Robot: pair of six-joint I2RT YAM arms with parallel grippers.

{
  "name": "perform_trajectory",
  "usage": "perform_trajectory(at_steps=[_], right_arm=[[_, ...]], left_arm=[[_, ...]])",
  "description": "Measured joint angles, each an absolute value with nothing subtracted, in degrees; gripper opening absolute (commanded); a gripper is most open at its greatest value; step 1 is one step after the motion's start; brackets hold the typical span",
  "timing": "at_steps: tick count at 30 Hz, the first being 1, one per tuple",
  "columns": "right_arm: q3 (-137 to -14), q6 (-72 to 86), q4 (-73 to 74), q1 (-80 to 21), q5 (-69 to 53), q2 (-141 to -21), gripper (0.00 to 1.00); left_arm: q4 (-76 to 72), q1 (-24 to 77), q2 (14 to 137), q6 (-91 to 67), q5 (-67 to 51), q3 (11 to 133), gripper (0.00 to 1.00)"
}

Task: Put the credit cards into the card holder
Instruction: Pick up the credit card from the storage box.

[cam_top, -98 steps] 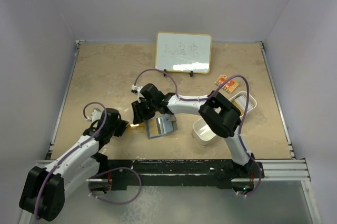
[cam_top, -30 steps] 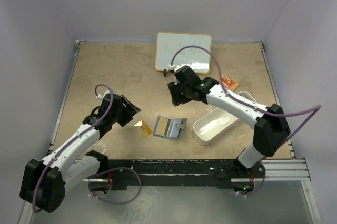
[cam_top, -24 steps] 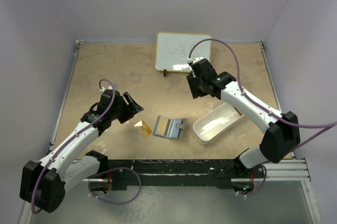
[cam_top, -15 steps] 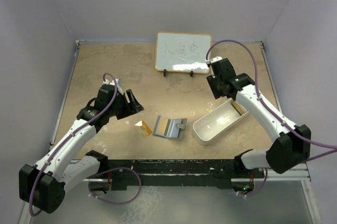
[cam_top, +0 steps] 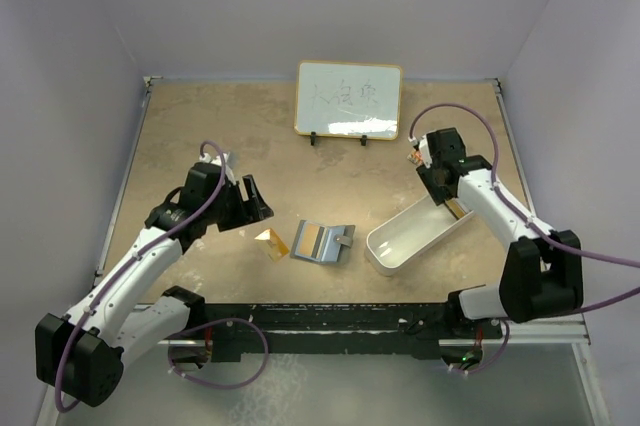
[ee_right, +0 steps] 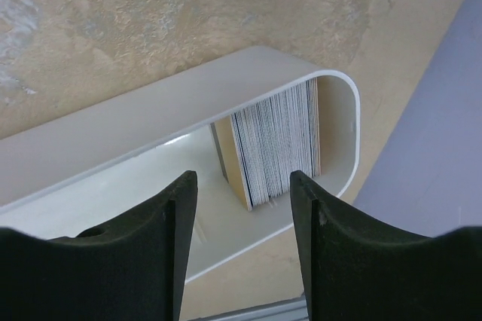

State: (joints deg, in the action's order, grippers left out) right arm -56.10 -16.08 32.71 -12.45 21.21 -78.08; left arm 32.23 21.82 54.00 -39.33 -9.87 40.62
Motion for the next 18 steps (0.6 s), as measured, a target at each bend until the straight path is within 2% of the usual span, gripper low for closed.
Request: perform_trajectory(at_steps=[9,18], right_arm=[[-51.24,-19.94,24.32,-10.28,21.87,-84.18,0.49],[-48.25,-22.65,19.29,-9.63,27.14,-84.47,0.32]], left_arm=[[32.32,21.85,54.87,-39.13,-10.68,40.62,0.71],[32.34,21.82,56.29,-38.39,-11.20,40.69,0.71]])
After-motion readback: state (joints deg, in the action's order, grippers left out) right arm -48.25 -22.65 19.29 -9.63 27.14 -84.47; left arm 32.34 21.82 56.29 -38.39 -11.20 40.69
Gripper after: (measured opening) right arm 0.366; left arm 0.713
